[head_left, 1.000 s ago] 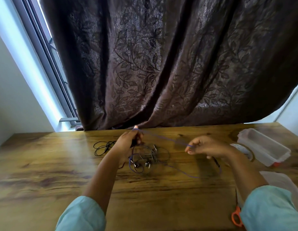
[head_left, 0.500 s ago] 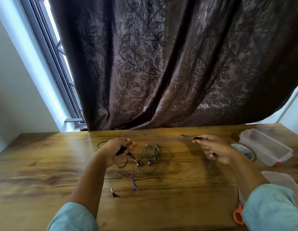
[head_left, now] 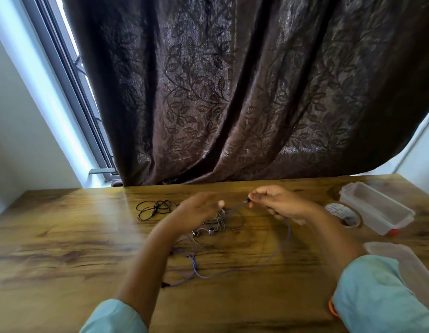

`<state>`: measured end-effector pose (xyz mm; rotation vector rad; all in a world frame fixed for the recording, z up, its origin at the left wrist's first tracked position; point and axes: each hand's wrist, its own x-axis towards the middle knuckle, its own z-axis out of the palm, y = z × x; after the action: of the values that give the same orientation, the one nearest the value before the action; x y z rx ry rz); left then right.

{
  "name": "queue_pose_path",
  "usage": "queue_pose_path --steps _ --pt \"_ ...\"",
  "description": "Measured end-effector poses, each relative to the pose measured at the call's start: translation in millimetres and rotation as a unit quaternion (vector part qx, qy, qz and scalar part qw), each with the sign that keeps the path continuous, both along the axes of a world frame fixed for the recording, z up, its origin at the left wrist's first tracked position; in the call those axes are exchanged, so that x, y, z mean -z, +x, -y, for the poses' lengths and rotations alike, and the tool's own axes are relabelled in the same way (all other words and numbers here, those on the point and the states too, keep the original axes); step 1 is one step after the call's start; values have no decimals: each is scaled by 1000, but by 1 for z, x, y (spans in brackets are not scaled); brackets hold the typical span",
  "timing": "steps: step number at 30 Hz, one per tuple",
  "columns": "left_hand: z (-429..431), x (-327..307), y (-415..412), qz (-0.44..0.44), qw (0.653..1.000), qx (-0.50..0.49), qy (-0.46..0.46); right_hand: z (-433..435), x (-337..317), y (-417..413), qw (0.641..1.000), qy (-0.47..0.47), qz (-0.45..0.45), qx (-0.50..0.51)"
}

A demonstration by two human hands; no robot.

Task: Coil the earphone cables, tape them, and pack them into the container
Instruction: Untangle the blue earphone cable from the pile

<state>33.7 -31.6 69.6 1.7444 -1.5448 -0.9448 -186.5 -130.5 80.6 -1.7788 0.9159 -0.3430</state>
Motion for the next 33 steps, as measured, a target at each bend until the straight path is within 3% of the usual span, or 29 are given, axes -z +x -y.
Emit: queue_pose_path --steps 4,6,10,12,15,18,21,23,25,26,28,31,33 --pt "16 -7 -50 -99 991 60 -74 -6 2 23 993 -87 57 -56" --pt "19 -6 -54 -92 991 44 -91 -5 1 20 991 -119 42 -49" --pt "14 3 -28 -68 994 -3 -83 -2 -1 -7 998 -57 31 -8" --pt "10 6 -7 -89 992 -49 -81 0 -2 -22 999 -37 16 1" --pt "6 15 24 -96 971 -194 -104 5 3 -36 999 -25 10 43" --pt "-4 26 48 -105 953 -277 -60 6 9 -41 998 -8 16 67" --pt "-9 27 54 -91 964 -242 58 4 11 -35 998 16 32 50" --pt "-9 22 46 30 982 -153 111 1 7 -26 999 20 33 33" --pt "-7 12 25 100 990 -65 72 -3 2 -15 1000 9 22 4" --pt "-5 8 14 84 995 -48 32 -6 -1 -9 1000 -1 15 -11" --pt "3 0 -7 38 997 -56 -39 -11 -8 3 999 -22 9 -33" --pt "16 -8 -31 78 991 -48 -97 -12 -18 13 997 -65 17 -35" --pt "20 -11 -36 82 985 -96 -121 -8 -23 11 997 -69 31 -32"
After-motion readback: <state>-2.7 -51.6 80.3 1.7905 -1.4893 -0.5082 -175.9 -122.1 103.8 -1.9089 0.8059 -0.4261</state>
